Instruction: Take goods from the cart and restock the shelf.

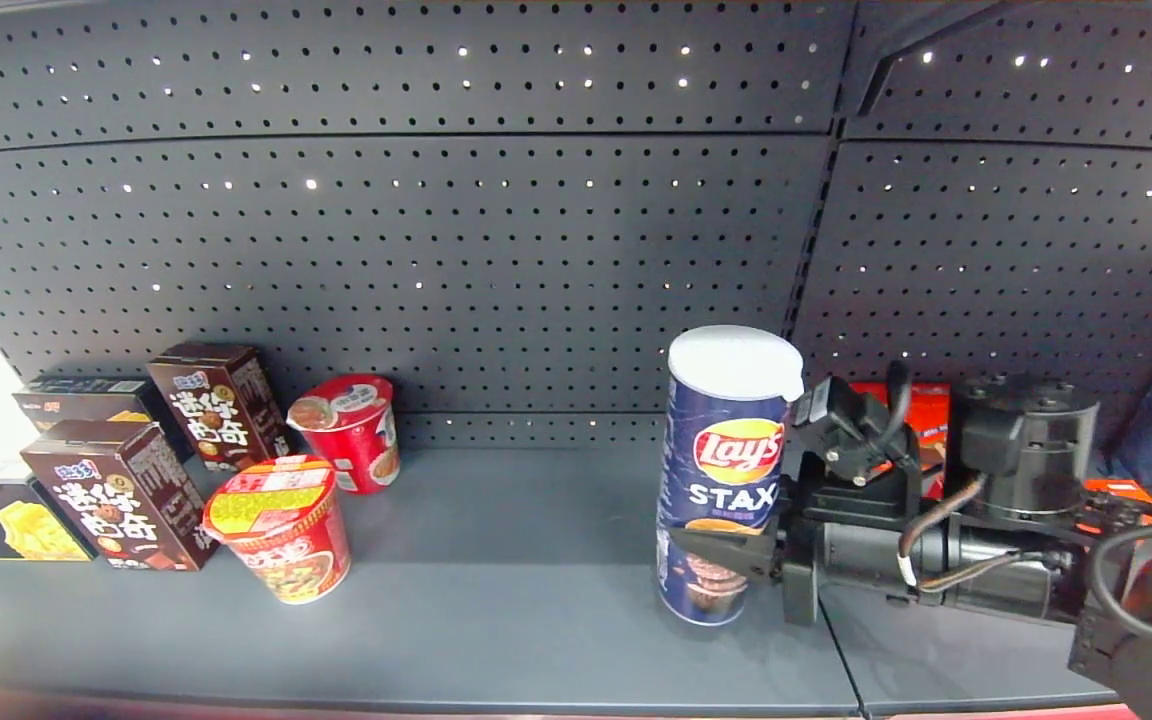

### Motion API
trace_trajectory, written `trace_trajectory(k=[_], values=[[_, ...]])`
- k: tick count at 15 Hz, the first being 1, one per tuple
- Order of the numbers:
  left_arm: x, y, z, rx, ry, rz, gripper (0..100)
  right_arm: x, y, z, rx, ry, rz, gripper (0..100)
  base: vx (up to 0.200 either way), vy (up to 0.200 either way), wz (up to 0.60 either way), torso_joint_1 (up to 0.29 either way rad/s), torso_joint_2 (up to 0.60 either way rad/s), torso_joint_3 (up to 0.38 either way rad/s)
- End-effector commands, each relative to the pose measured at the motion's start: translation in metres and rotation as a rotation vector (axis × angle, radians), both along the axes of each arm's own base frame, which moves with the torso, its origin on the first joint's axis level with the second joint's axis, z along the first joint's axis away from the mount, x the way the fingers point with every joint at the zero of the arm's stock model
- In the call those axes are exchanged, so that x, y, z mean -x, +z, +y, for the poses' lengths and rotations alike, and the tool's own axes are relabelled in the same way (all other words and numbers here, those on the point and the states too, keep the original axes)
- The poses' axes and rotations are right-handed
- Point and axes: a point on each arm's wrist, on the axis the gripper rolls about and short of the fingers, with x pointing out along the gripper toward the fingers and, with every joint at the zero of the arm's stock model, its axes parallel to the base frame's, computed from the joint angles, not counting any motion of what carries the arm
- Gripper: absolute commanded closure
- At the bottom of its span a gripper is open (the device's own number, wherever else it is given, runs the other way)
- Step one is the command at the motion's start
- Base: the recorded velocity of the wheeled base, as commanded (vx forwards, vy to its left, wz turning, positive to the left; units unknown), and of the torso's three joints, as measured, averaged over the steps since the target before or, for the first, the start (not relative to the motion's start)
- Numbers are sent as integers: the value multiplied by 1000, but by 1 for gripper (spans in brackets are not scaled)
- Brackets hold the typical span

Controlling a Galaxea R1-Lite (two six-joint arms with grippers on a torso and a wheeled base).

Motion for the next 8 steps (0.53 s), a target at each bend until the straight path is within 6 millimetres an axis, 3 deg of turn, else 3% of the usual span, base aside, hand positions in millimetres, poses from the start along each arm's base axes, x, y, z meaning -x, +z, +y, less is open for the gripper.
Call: trace_trajectory(k=[1, 8], values=[[2, 0, 0, -1, 1, -9, 100, 17, 0, -10, -16, 1, 7, 100, 0, 0, 0, 0, 0, 0], [2, 1, 0, 0, 4, -12, 100, 13, -37, -9, 5, -4, 39, 100, 0, 0, 0, 0, 0, 0]])
